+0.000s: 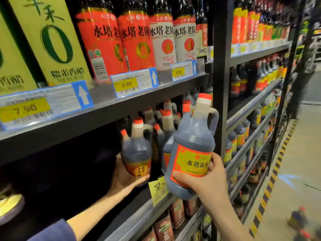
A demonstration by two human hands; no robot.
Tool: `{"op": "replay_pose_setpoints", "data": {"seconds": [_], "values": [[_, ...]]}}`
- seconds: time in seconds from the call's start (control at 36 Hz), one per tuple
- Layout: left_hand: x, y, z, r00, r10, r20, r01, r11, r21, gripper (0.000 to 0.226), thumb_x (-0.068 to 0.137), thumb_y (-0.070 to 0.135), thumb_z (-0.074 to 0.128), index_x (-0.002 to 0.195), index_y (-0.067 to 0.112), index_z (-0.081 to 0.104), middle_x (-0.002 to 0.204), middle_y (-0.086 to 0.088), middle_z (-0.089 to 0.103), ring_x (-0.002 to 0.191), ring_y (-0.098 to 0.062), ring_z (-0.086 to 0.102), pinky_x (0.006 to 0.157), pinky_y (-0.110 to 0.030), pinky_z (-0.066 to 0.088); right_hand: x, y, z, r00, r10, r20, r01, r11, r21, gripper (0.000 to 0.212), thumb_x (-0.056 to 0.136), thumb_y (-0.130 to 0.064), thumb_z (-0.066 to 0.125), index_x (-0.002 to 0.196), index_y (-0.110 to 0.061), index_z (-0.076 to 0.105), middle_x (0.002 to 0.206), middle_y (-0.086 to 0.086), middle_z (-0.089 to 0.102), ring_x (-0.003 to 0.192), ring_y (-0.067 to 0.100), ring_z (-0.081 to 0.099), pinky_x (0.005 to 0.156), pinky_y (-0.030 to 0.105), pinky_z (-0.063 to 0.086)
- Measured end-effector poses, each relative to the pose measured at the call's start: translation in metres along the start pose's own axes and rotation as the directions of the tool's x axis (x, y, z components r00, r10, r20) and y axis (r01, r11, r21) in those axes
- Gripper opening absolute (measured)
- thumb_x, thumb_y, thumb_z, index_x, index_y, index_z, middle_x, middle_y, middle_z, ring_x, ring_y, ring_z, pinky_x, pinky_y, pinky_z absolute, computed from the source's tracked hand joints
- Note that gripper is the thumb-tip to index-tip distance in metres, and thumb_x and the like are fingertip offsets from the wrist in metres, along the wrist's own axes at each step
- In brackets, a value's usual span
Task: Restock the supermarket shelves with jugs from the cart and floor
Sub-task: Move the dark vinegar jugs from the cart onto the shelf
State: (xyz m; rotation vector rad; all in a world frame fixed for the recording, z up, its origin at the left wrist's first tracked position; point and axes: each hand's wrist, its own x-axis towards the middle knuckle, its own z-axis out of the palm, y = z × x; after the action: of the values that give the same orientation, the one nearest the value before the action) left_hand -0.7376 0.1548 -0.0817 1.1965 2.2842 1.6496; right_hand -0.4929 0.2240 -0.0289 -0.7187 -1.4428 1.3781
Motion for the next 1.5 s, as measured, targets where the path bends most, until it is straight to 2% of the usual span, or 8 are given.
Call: {"op": "replay_pose_setpoints", "data": {"seconds": [0.17, 0.31, 0.44, 0.53, 0.75, 1.06, 1.33, 1.5], "values": [[0.016, -0.003, 0.013, 0.997, 0.083, 0.002, -0.082, 0.991, -0.106, 0.038, 0.05, -0.002, 0.085, 0.08, -0.002, 0.061, 0.068, -0.011, 0.069, 0.057, -0.025, 0.066, 0.051, -0.037, 0.052, 0.003, 0.001, 0.006, 1.0, -0.004, 0.002, 0.004, 1.0, -0.008, 0.077, 0.048, -0.008, 0.092, 0.108, -0.027, 0.048, 0.096, -0.002, 0.065, 0.086, 0.012, 0.066, 0.067, 0.029, 0.055], [0.034, -0.033, 0.009, 0.998, -0.032, -0.052, 0.025, 0.992, -0.125, 0.102, 0.036, 0.038, 0.097, 0.118, -0.001, 0.052, 0.105, -0.014, 0.069, 0.092, -0.025, 0.07, 0.077, -0.051, 0.057, 0.003, 0.001, 0.009, 1.0, -0.006, -0.012, 0.006, 1.0, -0.025, 0.08, 0.046, -0.011, 0.093, 0.112, -0.024, 0.049, 0.095, -0.003, 0.066, 0.083, 0.008, 0.066, 0.066, 0.028, 0.056], [0.025, -0.015, 0.007, 0.997, 0.009, -0.079, -0.013, 0.998, -0.053, 0.107, 0.044, 0.007, 0.095, 0.13, 0.002, 0.031, 0.119, -0.003, 0.053, 0.105, -0.017, 0.058, 0.087, -0.026, 0.048, 0.003, 0.002, 0.011, 1.0, -0.002, -0.005, 0.002, 1.0, -0.022, 0.082, 0.047, -0.01, 0.092, 0.115, -0.024, 0.048, 0.097, -0.003, 0.065, 0.085, 0.009, 0.066, 0.067, 0.026, 0.055], [0.025, -0.022, 0.005, 1.0, 0.008, -0.009, -0.008, 1.0, -0.009, 0.116, 0.045, 0.008, 0.095, 0.137, 0.007, 0.023, 0.125, 0.0, 0.046, 0.112, -0.014, 0.052, 0.096, -0.033, 0.045, 0.004, 0.002, 0.011, 1.0, -0.007, 0.004, 0.007, 1.0, -0.027, 0.079, 0.046, -0.009, 0.092, 0.11, -0.027, 0.048, 0.096, -0.004, 0.065, 0.082, 0.006, 0.066, 0.063, 0.023, 0.055], [0.032, -0.031, -0.002, 0.987, -0.122, 0.109, 0.123, 0.992, 0.003, 0.086, 0.057, 0.008, 0.09, 0.125, 0.011, 0.036, 0.1, 0.01, 0.054, 0.088, -0.005, 0.057, 0.07, -0.008, 0.043, 0.008, 0.0, 0.012, 1.0, -0.017, 0.017, 0.017, 1.0, -0.024, 0.077, 0.047, -0.009, 0.092, 0.106, -0.03, 0.048, 0.094, -0.005, 0.066, 0.079, -0.001, 0.065, 0.059, 0.014, 0.053], [0.025, -0.034, 0.009, 0.982, -0.189, -0.023, 0.188, 0.981, -0.044, 0.106, 0.032, 0.046, 0.091, 0.123, 0.013, 0.047, 0.11, -0.001, 0.067, 0.094, -0.015, 0.067, 0.088, -0.04, 0.055, 0.015, 0.001, 0.015, 0.999, -0.008, 0.041, 0.008, 1.0, 0.006, 0.082, 0.046, -0.011, 0.092, 0.113, -0.027, 0.048, 0.098, -0.005, 0.067, 0.085, 0.006, 0.067, 0.061, 0.017, 0.055], [0.034, -0.034, -0.008, 0.974, -0.13, 0.184, 0.136, 0.99, -0.024, 0.085, 0.032, 0.042, 0.088, 0.108, 0.035, 0.051, 0.105, 0.013, 0.066, 0.093, 0.002, 0.065, 0.084, -0.023, 0.052, 0.019, 0.002, 0.016, 0.998, -0.013, 0.055, 0.012, 1.0, 0.02, 0.086, 0.046, -0.01, 0.091, 0.118, -0.026, 0.047, 0.098, -0.005, 0.067, 0.085, 0.006, 0.067, 0.061, 0.016, 0.054], [0.033, -0.036, -0.009, 0.979, -0.109, 0.175, 0.113, 0.993, -0.017, 0.093, 0.035, 0.04, 0.091, 0.119, 0.025, 0.052, 0.11, 0.004, 0.068, 0.101, -0.011, 0.066, 0.092, -0.037, 0.053, 0.017, 0.002, 0.016, 0.998, -0.029, 0.061, 0.028, 0.999, 0.021, 0.085, 0.047, -0.008, 0.091, 0.119, -0.022, 0.048, 0.099, -0.002, 0.068, 0.085, 0.008, 0.068, 0.063, 0.019, 0.056]]}}
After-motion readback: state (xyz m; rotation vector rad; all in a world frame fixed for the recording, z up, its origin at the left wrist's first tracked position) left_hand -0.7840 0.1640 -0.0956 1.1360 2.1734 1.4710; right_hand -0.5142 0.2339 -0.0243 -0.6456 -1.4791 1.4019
